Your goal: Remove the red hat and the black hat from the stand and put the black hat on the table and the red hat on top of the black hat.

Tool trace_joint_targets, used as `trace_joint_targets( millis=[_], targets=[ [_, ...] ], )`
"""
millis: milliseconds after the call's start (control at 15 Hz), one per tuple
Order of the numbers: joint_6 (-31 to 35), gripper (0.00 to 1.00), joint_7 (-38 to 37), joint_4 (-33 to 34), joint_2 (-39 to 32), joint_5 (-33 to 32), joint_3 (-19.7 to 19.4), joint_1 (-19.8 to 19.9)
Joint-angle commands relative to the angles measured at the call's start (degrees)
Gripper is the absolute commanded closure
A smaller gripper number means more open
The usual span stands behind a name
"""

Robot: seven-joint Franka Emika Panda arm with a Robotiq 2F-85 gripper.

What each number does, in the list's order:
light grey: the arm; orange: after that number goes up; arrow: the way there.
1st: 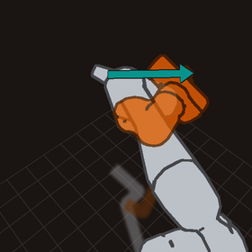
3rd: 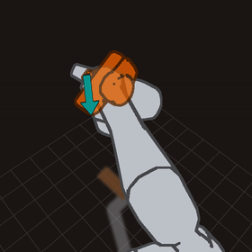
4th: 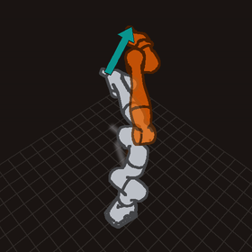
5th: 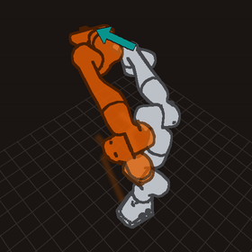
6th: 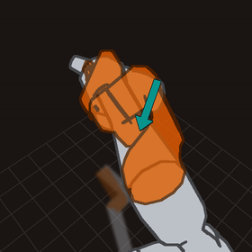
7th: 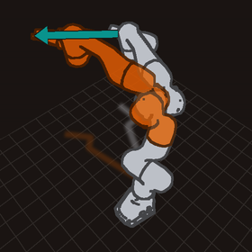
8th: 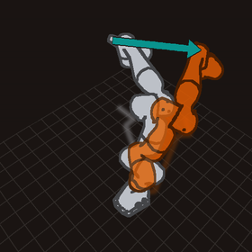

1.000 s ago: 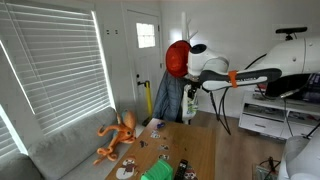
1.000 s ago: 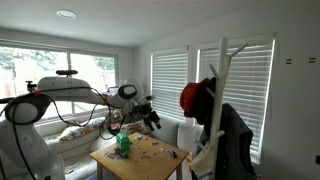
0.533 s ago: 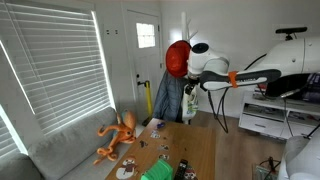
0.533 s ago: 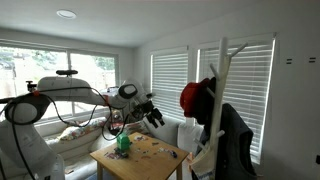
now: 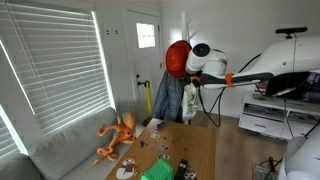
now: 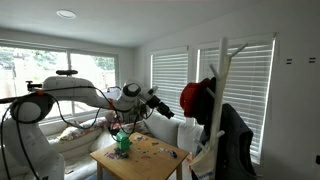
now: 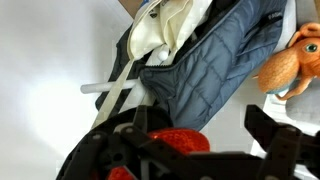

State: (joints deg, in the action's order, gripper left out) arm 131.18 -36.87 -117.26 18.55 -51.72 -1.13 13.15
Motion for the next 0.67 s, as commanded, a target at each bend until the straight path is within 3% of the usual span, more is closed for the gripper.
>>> trace_joint_targets(
  millis=[0, 600],
  targets=[
    [0.99, 0.0, -11.75, 4.51, -3.57, -5.02, 0.22, 0.82],
    [6.38, 0.0, -30.15, 12.68, -9.3, -16.1, -1.45, -0.97]
  ],
)
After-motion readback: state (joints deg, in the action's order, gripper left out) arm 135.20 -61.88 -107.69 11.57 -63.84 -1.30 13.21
